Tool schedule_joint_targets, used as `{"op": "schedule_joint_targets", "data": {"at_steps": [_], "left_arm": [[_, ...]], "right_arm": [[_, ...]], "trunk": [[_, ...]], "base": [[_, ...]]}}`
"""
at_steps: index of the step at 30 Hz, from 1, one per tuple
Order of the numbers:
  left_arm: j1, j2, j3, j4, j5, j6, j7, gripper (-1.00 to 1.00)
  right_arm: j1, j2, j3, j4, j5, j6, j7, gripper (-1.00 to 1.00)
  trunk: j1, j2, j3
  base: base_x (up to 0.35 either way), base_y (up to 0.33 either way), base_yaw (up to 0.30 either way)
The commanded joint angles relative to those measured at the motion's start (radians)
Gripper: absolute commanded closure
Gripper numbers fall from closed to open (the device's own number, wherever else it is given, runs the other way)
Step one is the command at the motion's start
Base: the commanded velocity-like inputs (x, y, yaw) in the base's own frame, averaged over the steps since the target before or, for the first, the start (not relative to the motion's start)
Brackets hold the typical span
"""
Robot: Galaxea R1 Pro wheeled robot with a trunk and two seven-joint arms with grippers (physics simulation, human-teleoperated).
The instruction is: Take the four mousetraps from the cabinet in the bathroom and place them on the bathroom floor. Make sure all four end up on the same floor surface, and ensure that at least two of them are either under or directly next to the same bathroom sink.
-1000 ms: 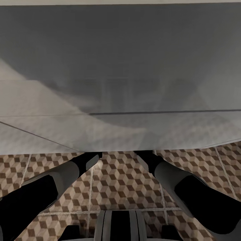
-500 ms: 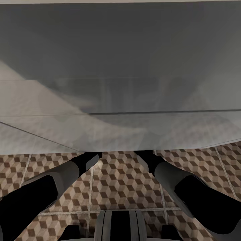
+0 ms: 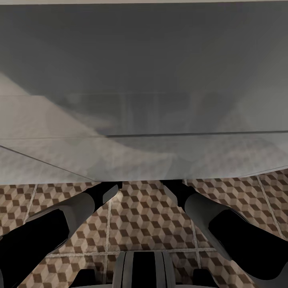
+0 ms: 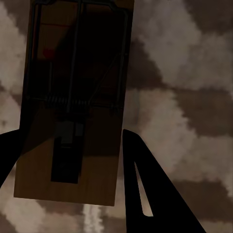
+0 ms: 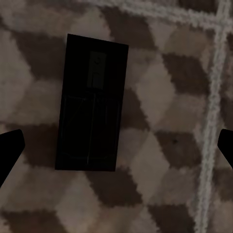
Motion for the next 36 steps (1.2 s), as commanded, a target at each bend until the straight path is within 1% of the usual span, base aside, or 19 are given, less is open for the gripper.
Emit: {"op": "schedule_joint_targets", "data": {"at_steps": [1, 24, 25, 36], "left_arm": [[-0.001, 0.000, -0.006, -0.002, 0.001, 0.006, 0.006, 1.00], [-0.001, 0.001, -0.007, -0.002, 0.001, 0.004, 0.006, 1.00], [-0.001, 0.002, -0.007, -0.002, 0.001, 0.004, 0.006, -1.00], [-0.001, 0.003, -0.008, -0.002, 0.001, 0.002, 0.006, -1.00]], "right_arm": [[-0.001, 0.000, 0.009, -0.001, -0.006, 0.006, -0.006, -1.00], [-0.001, 0.000, 0.009, -0.001, -0.006, 0.006, -0.006, -1.00], [-0.001, 0.000, 0.009, -0.001, -0.006, 0.006, -0.006, -1.00], [-0.001, 0.000, 0.009, -0.001, -0.006, 0.006, -0.006, -1.00]], "trunk": [[0.000, 0.000, -0.001], [0.000, 0.000, -0.001], [0.000, 0.000, -0.001], [0.000, 0.000, -0.001]], "base": [[0.000, 0.000, 0.000], [0.000, 0.000, 0.000], [0.000, 0.000, 0.000], [0.000, 0.000, 0.000]]}}
